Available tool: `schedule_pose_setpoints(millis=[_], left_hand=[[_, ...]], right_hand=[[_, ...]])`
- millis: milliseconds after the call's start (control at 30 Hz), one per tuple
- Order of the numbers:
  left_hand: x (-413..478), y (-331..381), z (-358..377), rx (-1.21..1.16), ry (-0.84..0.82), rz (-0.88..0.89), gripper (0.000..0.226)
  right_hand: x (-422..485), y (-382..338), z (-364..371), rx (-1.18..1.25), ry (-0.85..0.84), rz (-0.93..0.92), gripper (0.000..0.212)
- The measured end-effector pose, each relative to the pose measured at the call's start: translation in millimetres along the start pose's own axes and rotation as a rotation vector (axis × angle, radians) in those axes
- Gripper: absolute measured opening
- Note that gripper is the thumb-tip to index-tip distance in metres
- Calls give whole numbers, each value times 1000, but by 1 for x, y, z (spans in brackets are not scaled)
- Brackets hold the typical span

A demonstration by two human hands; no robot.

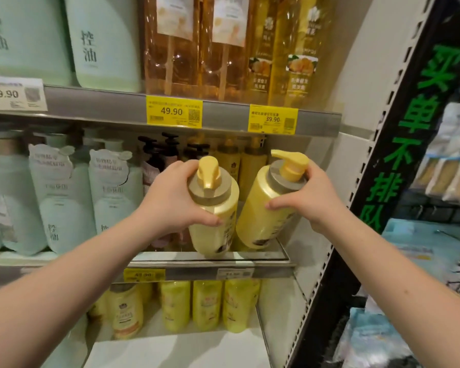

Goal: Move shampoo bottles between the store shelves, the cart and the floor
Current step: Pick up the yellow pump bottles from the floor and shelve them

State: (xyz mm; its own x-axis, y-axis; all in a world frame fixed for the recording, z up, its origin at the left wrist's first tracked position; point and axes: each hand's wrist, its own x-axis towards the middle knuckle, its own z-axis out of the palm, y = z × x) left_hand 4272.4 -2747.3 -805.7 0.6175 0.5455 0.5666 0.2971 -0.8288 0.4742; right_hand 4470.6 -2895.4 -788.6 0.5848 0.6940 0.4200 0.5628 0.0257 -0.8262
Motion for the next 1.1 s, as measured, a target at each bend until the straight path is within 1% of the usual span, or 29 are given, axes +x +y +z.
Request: schedule_pose_setpoints(millis=[100,233,333,467,567,633,700,767,800,833,900,967,1000,1100], left_hand=[[10,0,14,34,-34,-62,90],[20,-3,21,48,-85,-138,102],[26,-4,22,-4,-126,-197,106],[35,-11,29,-112,-168,-247,107],[40,-21,34,-179,-209,-238,108],[40,-25,35,-180,-218,-207,108],[42,-26,37,-133,-209,-174,104],[42,-27,39,-12,-185,-122,98],[39,-28,40,46,-167,-89,95],[33,-30,41,91,-139,-63,89],[12,-30,47,134,-30,-34,74],[-15,-28,60,117,84,-55,70],[-25,-28,68,103,91,-95,73],[-33,-30,92,65,-34,-274,89]], right_hand=[[16,10,5,6,47,70,84],[32,25,11,0,76,165,103],[37,36,16,-7,69,197,113],[45,47,21,38,92,218,105],[50,55,25,19,63,215,95],[50,59,25,43,48,218,95],[46,65,24,79,35,206,105],[36,75,24,133,38,215,118],[28,83,27,165,37,240,120],[20,94,31,196,30,268,118],[4,116,41,218,22,319,105],[-4,133,47,197,18,334,90],[-6,137,50,185,17,334,84],[-6,141,52,126,22,316,76]])
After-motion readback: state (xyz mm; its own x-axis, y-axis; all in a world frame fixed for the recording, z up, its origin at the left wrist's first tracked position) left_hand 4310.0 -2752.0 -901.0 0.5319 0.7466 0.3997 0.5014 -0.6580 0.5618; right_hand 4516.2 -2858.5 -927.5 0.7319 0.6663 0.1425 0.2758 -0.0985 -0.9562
